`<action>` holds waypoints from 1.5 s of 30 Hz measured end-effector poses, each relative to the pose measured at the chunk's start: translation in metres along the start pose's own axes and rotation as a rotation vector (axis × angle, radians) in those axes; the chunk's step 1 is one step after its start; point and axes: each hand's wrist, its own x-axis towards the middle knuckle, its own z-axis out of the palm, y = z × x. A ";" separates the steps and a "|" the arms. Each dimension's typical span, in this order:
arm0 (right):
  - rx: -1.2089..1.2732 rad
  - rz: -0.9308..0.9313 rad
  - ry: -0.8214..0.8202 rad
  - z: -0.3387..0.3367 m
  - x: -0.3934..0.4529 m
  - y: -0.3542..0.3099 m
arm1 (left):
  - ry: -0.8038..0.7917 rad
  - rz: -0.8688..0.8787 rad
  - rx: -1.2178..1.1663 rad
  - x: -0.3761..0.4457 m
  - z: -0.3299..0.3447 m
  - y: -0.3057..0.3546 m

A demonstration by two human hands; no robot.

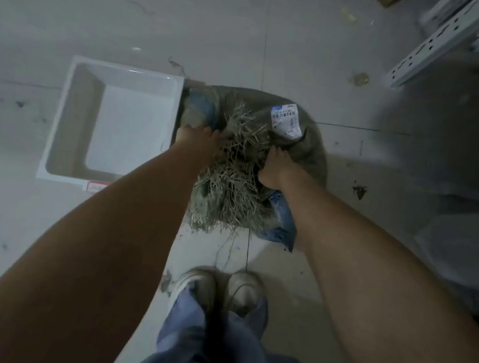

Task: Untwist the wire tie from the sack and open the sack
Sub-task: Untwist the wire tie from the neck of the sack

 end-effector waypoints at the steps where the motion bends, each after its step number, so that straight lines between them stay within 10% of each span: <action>1: -0.004 0.011 0.010 0.001 0.005 0.001 | -0.014 -0.014 0.023 0.001 0.003 -0.001; 11: 0.051 -0.198 0.081 0.022 0.006 0.014 | 0.041 0.084 -0.094 0.004 0.033 0.000; 25: 0.692 -0.240 0.140 0.018 -0.019 -0.008 | 0.127 -0.076 -1.040 -0.015 0.017 0.024; 38: 0.882 -0.238 0.320 -0.037 -0.097 -0.022 | 0.220 -0.059 -1.146 -0.082 -0.060 0.018; 45: 1.043 -0.178 0.494 -0.088 -0.161 -0.026 | 0.313 -0.097 -1.608 -0.139 -0.124 0.020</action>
